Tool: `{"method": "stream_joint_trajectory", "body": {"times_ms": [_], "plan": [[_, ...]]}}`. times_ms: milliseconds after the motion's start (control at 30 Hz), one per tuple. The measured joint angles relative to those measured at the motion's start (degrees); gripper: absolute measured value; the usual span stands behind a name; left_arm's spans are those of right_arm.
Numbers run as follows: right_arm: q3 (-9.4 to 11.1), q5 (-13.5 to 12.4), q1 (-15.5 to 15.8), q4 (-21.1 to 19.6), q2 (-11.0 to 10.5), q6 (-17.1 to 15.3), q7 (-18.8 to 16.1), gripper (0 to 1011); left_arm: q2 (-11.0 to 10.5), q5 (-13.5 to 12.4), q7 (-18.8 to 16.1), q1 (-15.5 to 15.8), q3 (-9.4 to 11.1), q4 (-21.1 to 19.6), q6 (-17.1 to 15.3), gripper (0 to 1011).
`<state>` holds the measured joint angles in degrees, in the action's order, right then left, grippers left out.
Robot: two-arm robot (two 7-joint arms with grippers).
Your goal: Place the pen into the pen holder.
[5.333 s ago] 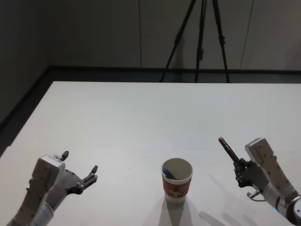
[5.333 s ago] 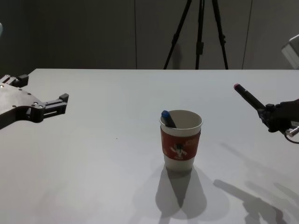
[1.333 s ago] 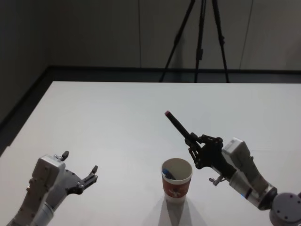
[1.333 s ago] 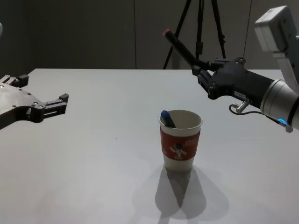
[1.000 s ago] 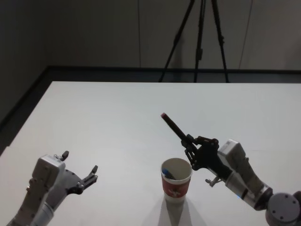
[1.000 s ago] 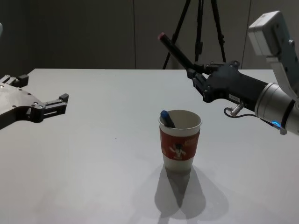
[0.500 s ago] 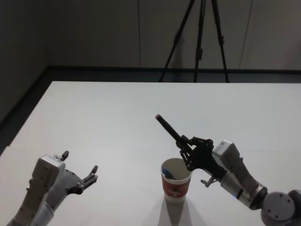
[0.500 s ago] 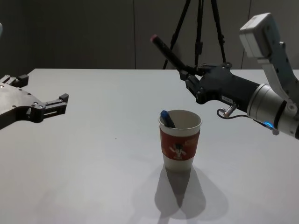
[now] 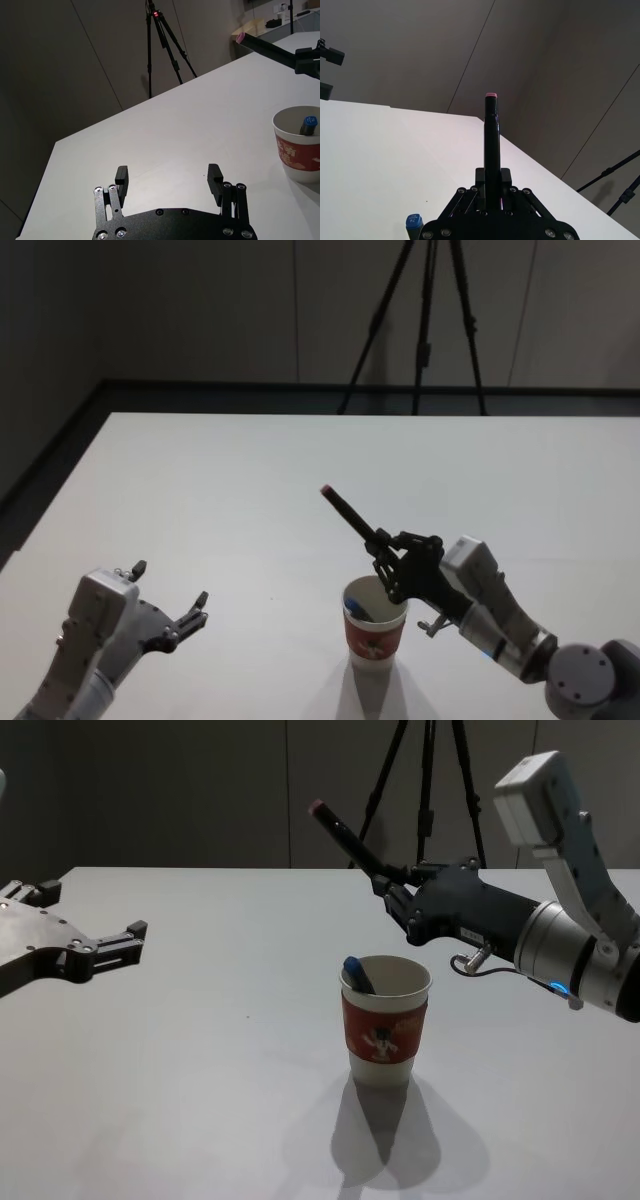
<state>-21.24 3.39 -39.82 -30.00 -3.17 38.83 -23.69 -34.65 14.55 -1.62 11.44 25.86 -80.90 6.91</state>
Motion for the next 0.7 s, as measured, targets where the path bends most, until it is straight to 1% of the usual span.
{"method": "stream_joint_trajectory", "body": {"times_ms": [300, 533, 700], "plan": [[0.0, 0.2, -1.1, 1.8, 0.7, 0.4, -0.2, 174, 0.0, 0.0, 0.0, 0.0, 0.0, 0.0, 0.0, 1002], [-0.1, 0.7, -2.5, 4.4, 1.5, 1.3, -0.2, 174, 0.0, 0.0, 0.0, 0.0, 0.0, 0.0, 0.0, 1001], [-0.2, 1.0, -3.0, 5.4, 1.8, 1.6, -0.2, 174, 0.0, 0.0, 0.0, 0.0, 0.0, 0.0, 0.0, 1002]]}}
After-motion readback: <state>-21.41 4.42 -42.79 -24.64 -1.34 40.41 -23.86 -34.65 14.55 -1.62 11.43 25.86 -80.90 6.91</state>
